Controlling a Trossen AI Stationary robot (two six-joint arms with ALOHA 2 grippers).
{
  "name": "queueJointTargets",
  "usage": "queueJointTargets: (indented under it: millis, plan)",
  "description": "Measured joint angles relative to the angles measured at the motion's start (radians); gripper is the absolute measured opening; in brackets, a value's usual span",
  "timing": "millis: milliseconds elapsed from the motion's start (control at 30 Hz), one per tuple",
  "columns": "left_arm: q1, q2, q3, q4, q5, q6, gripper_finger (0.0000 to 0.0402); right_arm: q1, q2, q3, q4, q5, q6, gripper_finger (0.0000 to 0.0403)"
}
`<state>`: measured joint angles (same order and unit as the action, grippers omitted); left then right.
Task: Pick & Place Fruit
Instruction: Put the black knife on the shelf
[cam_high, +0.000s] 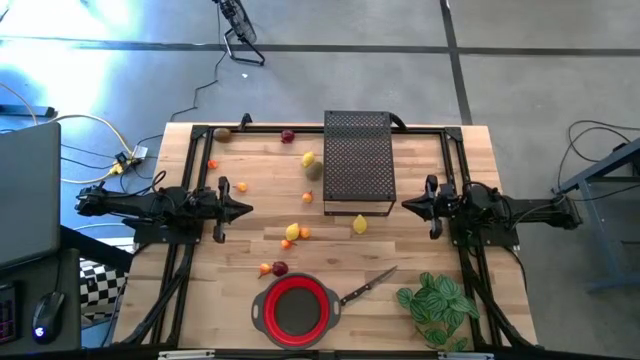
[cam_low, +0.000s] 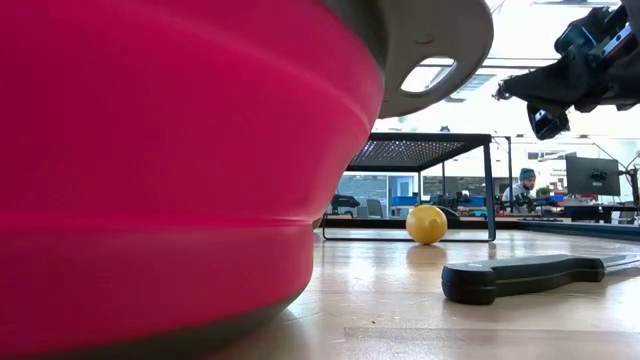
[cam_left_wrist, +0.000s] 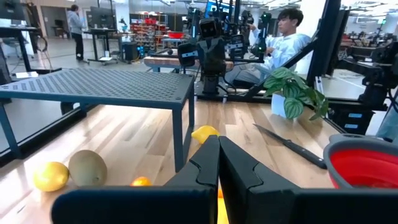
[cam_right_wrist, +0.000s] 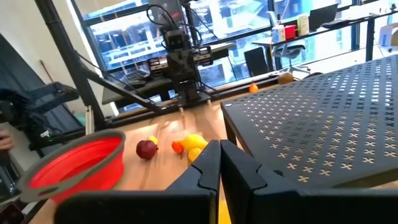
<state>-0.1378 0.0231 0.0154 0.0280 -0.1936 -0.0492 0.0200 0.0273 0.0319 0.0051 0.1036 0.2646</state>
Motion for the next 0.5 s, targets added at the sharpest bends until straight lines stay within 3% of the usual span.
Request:
queueJointTargets:
  millis: [500]
  plan:
    - [0.0,0.0,0.0,0.0,0.002,-0.007,0.0,0.0,0.0,0.0,-0.001,0.002,0.0,0.0004]
